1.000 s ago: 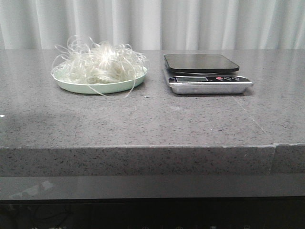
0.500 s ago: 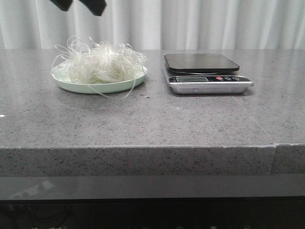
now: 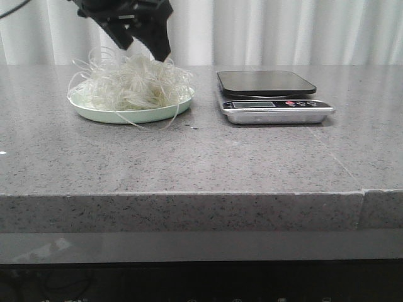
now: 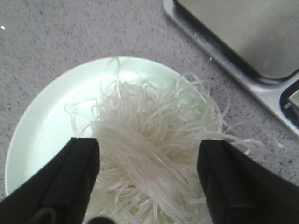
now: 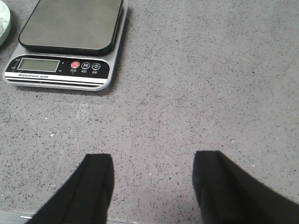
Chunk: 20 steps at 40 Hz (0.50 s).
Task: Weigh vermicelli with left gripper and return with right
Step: 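Lower the left gripper onto the vermicelli pile and close it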
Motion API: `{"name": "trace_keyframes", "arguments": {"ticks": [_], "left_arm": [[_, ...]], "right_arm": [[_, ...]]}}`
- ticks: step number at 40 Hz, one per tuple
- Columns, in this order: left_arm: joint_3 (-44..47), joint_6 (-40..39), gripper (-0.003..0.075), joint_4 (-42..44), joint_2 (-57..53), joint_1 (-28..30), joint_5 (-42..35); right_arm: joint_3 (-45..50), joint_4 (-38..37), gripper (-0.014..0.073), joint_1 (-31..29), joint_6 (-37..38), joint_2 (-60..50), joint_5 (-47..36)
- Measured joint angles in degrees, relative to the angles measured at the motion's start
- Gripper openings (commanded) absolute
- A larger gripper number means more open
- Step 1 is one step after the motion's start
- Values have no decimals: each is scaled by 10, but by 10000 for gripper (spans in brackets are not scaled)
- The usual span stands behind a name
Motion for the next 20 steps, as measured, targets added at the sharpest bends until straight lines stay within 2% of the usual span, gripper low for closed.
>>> {"name": "trace_keyframes", "arguments": {"ticks": [13,15,20], "left_arm": [[-4,-1,515,27,33,0,16],[-7,-1,492,27,37,0,16],[-7,-1,367,28,38,0,17]], "right_arm": [[0,0,498,0,0,0,0],[0,0,498,0,0,0,0],[0,0,498,0,0,0,0]]}}
